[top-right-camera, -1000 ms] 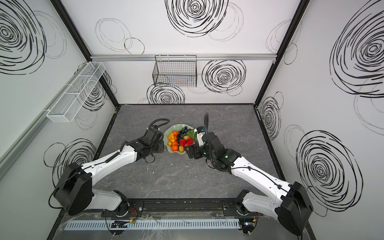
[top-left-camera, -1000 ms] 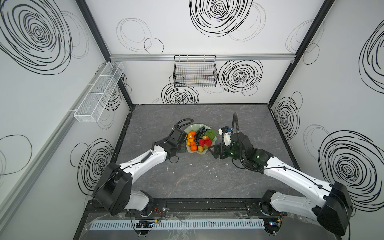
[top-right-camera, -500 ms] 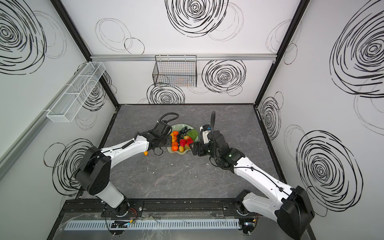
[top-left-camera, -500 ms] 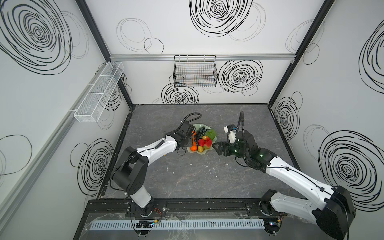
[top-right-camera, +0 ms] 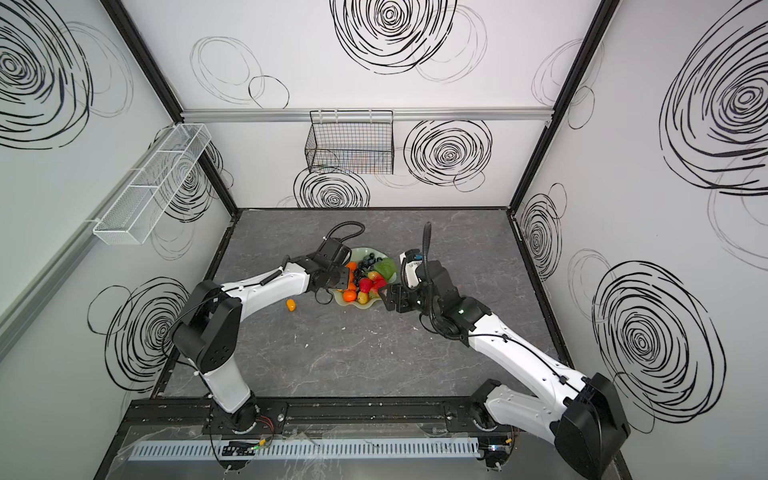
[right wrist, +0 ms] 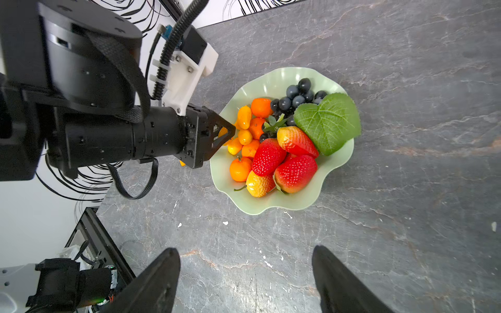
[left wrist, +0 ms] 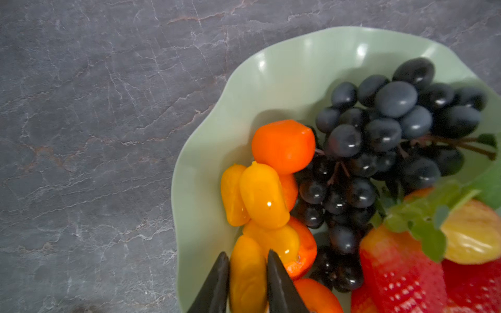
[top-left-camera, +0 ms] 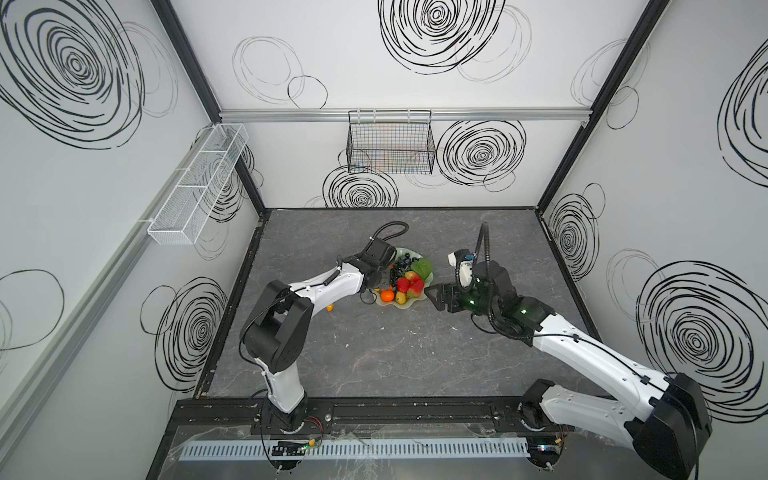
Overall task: Place and organize the fake fruits in the fruit bowl
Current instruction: 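Lift the yellow fruit with the left gripper and carry it over the bowl, then lower the yellow fruit into the bowl and open the left gripper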
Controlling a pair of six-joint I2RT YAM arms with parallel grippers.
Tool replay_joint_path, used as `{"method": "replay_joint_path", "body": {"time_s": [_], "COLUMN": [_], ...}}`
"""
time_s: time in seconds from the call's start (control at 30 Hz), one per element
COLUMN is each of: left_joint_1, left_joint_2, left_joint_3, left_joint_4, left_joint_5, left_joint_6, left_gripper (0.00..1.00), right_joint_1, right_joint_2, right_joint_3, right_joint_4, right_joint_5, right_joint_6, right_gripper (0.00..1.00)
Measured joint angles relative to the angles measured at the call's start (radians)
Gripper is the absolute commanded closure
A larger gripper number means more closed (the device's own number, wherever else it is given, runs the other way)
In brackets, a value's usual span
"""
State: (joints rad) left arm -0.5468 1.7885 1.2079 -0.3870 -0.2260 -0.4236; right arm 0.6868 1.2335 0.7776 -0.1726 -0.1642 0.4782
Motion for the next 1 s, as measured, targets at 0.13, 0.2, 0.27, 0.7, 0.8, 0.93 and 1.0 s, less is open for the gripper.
{"method": "replay_joint_path", "body": {"time_s": [0.13,0.2,0.27,0.7,0.8,0.93,1.0], "left_joint_1": [0.0,0.0,0.0,0.003,0.017,0.034,0.038], "left_joint_2": [0.003,0.003,0.003,-0.251,-0.34,-0.446,-0.498], "left_joint_3": [0.007,0.014,0.017,-0.081,-0.151,-0.262,-0.313], "left_joint_4": [-0.01,-0.009,-0.008,-0.008,-0.002,-0.005,-0.008], "left_joint_5": [-0.004,-0.006,-0.008,-0.071,-0.095,-0.126,-0.143], "left_joint_6": [0.006,0.009,0.009,0.008,0.001,-0.03,-0.049], "left_gripper": [0.66,0.64,0.63,0.59,0.59,0.58,0.58], "right_joint_1": [-0.003,-0.003,-0.003,0.022,0.064,0.139,0.173], "right_joint_2": [-0.019,-0.025,-0.032,-0.057,-0.024,0.054,0.096], "right_joint_3": [-0.013,-0.019,-0.025,-0.047,-0.039,-0.004,0.024], "right_joint_4": [0.001,0.001,0.001,0.022,0.027,0.028,0.029], "right_joint_5": [0.0,0.0,0.0,-0.018,-0.01,0.01,0.02], "right_joint_6": [0.0,0.0,0.0,-0.026,-0.035,-0.045,-0.05], "right_gripper": [0.19,0.19,0.19,0.18,0.18,0.18,0.18]}}
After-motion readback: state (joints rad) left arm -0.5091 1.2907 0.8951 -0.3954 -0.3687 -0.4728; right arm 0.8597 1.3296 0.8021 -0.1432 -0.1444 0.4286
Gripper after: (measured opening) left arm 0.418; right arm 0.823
